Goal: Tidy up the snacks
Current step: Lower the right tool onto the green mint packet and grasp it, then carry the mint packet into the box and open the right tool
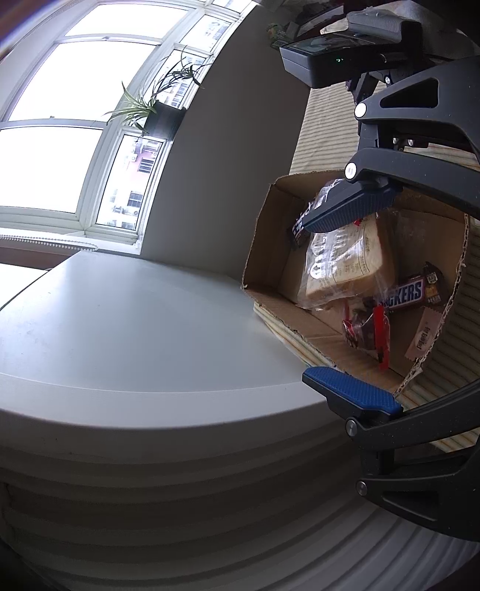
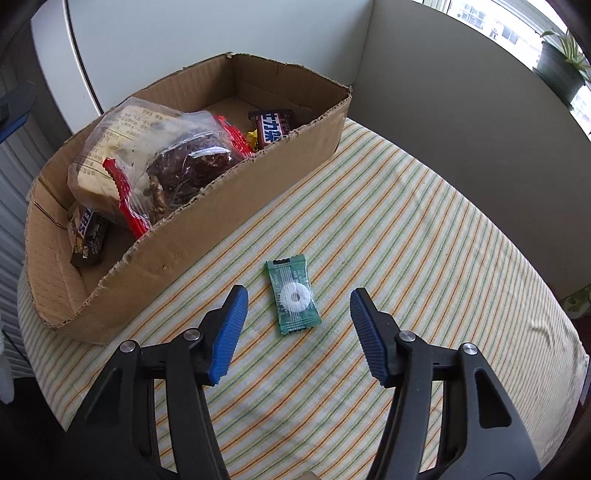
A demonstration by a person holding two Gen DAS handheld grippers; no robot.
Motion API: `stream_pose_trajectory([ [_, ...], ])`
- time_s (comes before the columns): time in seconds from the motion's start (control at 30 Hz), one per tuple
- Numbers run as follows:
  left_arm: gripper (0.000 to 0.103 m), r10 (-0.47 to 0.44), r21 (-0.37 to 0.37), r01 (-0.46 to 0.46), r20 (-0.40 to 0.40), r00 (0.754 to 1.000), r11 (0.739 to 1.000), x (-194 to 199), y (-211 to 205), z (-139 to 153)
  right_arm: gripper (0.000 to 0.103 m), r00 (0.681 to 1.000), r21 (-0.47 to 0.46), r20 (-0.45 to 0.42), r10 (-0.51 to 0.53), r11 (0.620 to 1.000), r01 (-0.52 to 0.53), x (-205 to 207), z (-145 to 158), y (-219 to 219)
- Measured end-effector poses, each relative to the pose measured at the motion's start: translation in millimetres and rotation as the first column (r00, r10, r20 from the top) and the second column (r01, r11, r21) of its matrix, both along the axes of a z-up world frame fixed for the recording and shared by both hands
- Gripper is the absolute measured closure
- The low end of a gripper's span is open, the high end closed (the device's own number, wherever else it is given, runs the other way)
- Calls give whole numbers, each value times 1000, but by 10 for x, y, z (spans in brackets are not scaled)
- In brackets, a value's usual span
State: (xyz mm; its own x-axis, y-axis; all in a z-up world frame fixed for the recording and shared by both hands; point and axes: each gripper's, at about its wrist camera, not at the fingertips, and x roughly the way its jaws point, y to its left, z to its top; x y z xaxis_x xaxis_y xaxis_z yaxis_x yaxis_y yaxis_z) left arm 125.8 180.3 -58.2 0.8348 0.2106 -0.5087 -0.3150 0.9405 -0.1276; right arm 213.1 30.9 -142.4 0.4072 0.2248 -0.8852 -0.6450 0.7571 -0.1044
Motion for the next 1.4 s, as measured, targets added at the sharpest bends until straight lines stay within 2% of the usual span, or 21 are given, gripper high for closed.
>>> stream_pose_trajectory([
  [0.07, 28, -7, 3, 7, -7, 1000, 1000, 4, -1, -16, 46, 1000, -20, 11, 18, 1000, -18, -13, -35, 56],
  [0.13, 28, -13, 5, 13, -8, 1000, 1000, 1, -9, -20, 53, 1000, -34, 1, 26, 999, -26, -3, -83, 98],
  [0.27, 28, -15, 6, 15, -1, 1000, 1000, -14, -1, -1, 55, 999, -13, -37, 18, 1000, -19, 65, -140, 73],
  [0.3, 28, -15, 6, 15, -2, 1000, 1000, -13, 3, -7, 61, 999, -3, -42, 16, 1000, -17, 69, -139, 64],
  [0.37, 28, -15, 10, 15, -8, 1000, 1000, -5, 2, -16, 78, 999, 3, -49, 17, 1000, -17, 94, -140, 57],
  [0.6, 28, -13, 20, 14, -13, 1000, 1000, 1, -13, -6, 79, 999, 37, -39, 24, 999, -22, -129, 50, -69],
  [0.83, 28, -6, 32, 7, -21, 1000, 999, -11, -24, 1, 79, 999, 173, 7, 43, 984, -44, -357, 628, -148],
  [1.0, 28, 4, 36, -4, -19, 1000, 999, -58, -25, 7, 79, 996, 225, 30, 80, 971, -84, -444, 871, 33],
  [1.4, 28, -22, 63, 25, -41, 999, 998, -95, -137, -49, 79, 995, 273, 14, 99, 957, -99, -346, 882, 364],
])
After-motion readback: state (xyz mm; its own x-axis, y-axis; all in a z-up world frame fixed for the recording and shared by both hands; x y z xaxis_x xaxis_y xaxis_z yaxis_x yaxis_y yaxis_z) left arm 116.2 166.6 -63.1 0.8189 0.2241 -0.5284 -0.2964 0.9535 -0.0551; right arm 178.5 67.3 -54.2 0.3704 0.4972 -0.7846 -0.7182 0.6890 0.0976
